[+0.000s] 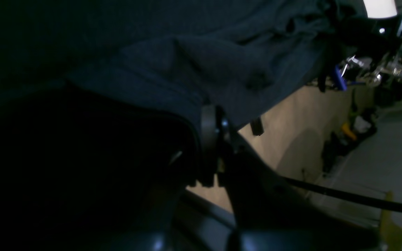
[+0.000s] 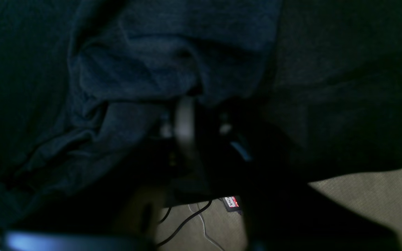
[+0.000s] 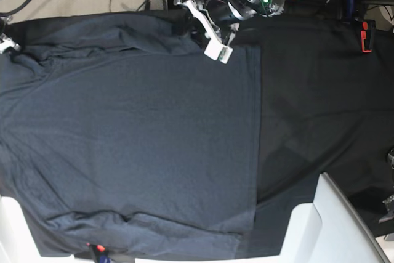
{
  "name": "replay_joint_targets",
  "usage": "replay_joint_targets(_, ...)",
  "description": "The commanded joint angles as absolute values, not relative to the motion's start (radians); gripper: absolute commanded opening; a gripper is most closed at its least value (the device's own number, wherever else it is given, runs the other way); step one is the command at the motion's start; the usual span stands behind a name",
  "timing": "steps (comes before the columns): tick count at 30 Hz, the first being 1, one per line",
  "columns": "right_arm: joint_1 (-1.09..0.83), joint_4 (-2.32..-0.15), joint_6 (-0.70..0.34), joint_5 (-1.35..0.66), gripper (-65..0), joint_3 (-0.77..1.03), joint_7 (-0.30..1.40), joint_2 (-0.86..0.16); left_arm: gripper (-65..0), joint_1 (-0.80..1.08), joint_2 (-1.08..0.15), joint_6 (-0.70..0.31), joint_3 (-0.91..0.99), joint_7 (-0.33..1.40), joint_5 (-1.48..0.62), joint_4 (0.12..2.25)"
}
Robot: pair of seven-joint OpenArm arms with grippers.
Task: Fold the T-shirt properly
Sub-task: 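Grasp the shirt edge with the left gripper and drag it inward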
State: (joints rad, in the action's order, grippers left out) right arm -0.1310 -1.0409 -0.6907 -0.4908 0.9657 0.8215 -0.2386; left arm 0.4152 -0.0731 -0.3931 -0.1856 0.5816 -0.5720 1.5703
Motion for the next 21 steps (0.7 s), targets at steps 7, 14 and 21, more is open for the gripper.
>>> replay_joint_targets(7, -0.074, -1.056, -0.698, -0.504, -64.8, 0.946, 0.912, -0.308, -65.0, 0.387, -0.070, -0.407, -0.182, 0.630, -0.590, 1.693)
replay_joint_targets(14, -0.022, -1.056, -0.698, -0.504, -64.8, 0.934, 0.989, -0.312, -65.0, 0.349, -0.064, -0.407, -0.180, 0.667, -0.591, 1.699)
replay_joint_targets(21, -0.016, -1.147, -0.698, -0.504, -64.8, 0.851, 0.997, -0.308, -65.0, 0.286, -0.096, -0.335, -0.180, 0.667, -0.711, 1.692)
